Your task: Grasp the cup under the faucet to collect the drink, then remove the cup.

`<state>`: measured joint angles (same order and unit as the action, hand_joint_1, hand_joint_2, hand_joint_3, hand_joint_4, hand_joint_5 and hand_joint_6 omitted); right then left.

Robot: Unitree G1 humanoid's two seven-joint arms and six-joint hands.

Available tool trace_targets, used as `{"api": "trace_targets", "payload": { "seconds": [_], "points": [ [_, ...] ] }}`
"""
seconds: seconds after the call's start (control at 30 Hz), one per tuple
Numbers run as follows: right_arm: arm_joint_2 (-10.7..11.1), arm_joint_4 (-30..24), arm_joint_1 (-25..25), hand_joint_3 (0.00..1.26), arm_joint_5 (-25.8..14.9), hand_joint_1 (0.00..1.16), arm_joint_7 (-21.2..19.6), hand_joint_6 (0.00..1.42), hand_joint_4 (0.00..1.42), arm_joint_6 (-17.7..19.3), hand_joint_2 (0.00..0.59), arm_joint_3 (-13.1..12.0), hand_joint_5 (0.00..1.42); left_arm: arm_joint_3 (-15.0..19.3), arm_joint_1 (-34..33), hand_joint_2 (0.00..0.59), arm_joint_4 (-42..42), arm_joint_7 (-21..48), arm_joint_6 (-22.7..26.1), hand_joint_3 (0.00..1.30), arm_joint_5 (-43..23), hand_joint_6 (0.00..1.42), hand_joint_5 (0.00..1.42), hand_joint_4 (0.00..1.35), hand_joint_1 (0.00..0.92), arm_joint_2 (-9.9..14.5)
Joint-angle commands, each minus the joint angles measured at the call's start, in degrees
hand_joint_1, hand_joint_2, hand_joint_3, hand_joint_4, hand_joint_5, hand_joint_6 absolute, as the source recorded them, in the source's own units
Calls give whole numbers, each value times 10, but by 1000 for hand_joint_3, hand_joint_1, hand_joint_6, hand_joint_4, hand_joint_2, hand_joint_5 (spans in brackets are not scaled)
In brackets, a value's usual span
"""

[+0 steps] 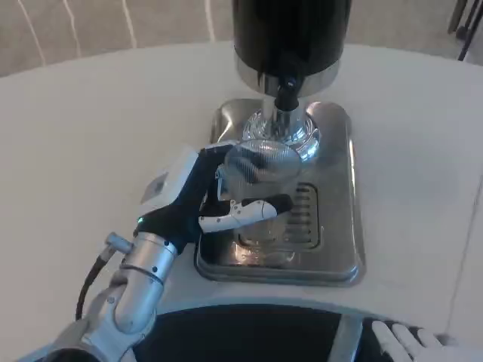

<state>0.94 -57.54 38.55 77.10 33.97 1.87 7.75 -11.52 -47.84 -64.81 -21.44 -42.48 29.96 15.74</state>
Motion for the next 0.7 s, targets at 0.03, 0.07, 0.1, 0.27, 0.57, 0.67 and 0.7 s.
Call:
{"api": "trace_targets", "payload": {
  "seconds": [0.03, 0.07, 0.1, 0.27, 0.57, 0.67, 0.7],
  "points": [
    [-1, -5, 3, 0, -4, 272, 11, 0, 0, -2, 526, -5, 0, -12, -23, 57, -15, -23, 13, 991, 4, 584, 1372, 1162, 539, -9],
    [-2, -5, 3, 0, -5, 272, 12, 0, 0, -2, 526, -6, 0, -15, -25, 60, -17, -27, 16, 991, 4, 591, 1372, 1162, 532, -10],
    [-2, -4, 4, 0, -6, 272, 12, 0, 0, -3, 526, -8, 0, -17, -28, 60, -20, -32, 21, 991, 4, 593, 1362, 1152, 529, -13],
    [-2, 0, 2, 0, -11, 272, 16, 0, 0, -7, 526, -14, 0, -29, -40, 50, -26, -54, 49, 731, 11, 535, 1101, 803, 440, -18],
    [-2, 6, -6, 0, -15, 268, 24, 0, 0, -11, 519, -18, 0, -49, -46, 67, -29, -58, 75, 360, 19, 425, 613, 312, 259, -13],
    [-3, 11, -12, 0, -13, 268, 25, 0, 0, -11, 521, -15, 0, -55, -46, 73, -28, -65, 77, 336, 25, 421, 554, 270, 258, -9],
    [-3, 12, -13, 0, -13, 268, 25, 0, 0, -11, 522, -14, 0, -58, -46, 73, -28, -68, 79, 332, 28, 421, 536, 257, 258, -8]
  ]
}}
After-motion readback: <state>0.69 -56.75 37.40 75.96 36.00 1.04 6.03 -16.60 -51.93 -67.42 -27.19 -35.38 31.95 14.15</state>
